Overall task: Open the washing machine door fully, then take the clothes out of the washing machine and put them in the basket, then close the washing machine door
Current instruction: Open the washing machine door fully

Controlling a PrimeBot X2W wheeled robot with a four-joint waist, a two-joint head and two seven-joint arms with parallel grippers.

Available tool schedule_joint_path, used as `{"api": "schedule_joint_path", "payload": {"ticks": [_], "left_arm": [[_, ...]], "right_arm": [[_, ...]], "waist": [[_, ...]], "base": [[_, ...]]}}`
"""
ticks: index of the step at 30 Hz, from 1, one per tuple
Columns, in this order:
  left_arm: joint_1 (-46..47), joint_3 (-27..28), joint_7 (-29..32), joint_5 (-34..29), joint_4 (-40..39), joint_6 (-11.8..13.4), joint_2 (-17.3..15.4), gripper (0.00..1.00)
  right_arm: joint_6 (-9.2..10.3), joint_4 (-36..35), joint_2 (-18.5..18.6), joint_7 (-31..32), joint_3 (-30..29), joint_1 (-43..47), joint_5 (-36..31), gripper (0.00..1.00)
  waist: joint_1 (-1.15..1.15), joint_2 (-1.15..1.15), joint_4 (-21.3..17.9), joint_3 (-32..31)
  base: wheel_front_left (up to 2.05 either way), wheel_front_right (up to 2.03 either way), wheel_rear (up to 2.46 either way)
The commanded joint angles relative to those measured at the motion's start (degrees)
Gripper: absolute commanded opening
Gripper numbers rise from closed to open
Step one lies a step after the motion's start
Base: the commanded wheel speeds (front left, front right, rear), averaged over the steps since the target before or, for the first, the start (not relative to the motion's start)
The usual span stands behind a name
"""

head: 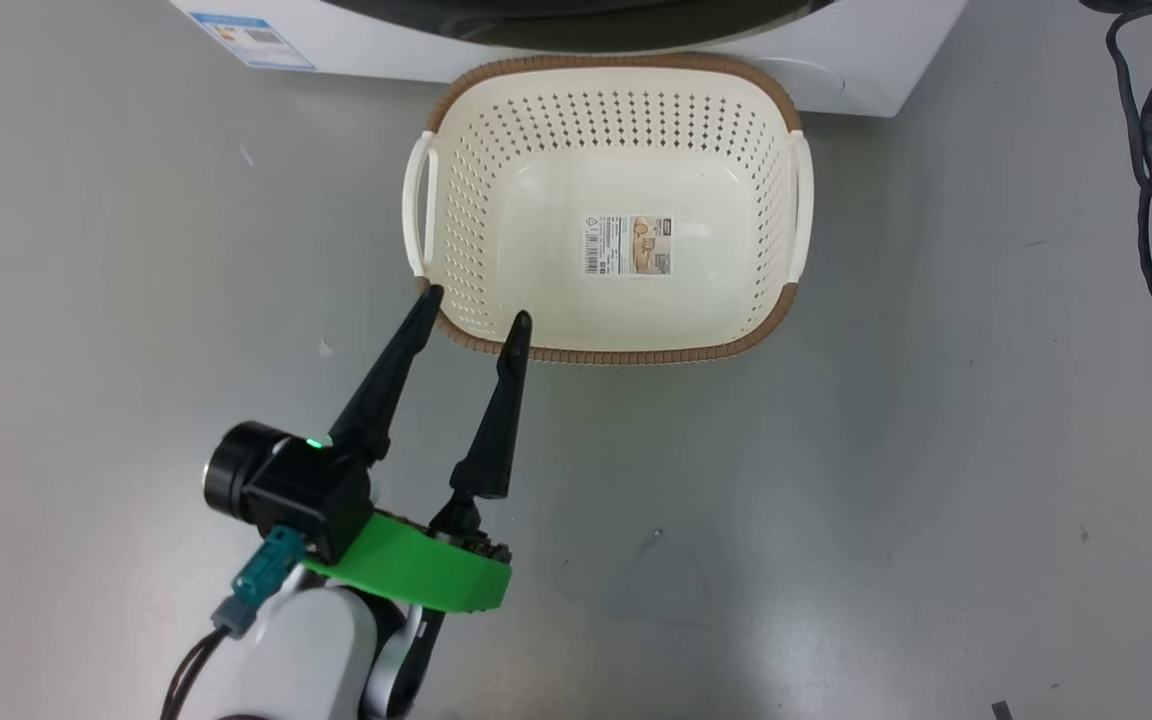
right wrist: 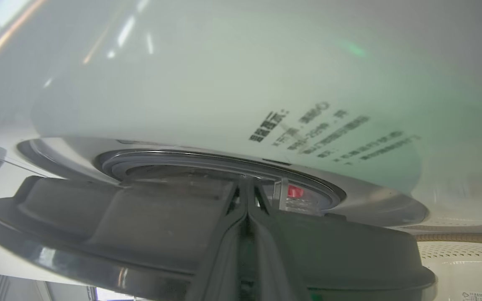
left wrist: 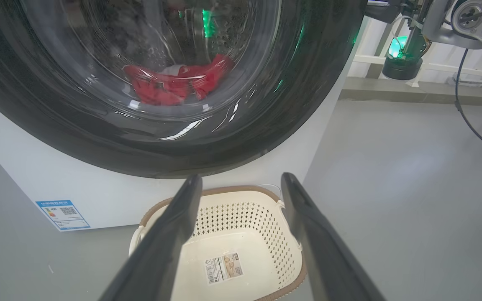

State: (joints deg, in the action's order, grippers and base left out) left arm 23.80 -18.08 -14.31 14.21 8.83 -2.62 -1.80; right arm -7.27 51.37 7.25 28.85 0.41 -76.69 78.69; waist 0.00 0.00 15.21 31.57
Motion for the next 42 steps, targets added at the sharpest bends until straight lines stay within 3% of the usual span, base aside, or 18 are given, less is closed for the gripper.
{"api": "schedule_joint_path", "payload": {"ticks": [1,19,42], "left_arm": [[0.72,1.63,-0.69,0.1,-1.05,-0.1,-1.08,1.0],[0.13,3.2,-0.69,0.13,-0.33,-0.09,-1.08,1.0],[-3.0,4.8,-0.46,0.82,2.59,1.35,-1.45,1.0]], "right_arm": [[-0.22,-1.05,-2.48,1.35,1.12,-1.35,0.24,0.0],[-0.22,-3.94,-3.32,6.4,4.5,3.25,2.37,0.0],[-0.22,-8.39,-3.76,8.99,6.61,16.11,5.96,0.0]], "waist": [[0.0,0.0,0.03,-0.04],[0.0,0.0,-1.73,-2.65],[0.0,0.0,-1.72,-11.84]], "base": [[0.0,0.0,0.0],[0.0,0.0,0.0],[0.0,0.0,0.0]]}}
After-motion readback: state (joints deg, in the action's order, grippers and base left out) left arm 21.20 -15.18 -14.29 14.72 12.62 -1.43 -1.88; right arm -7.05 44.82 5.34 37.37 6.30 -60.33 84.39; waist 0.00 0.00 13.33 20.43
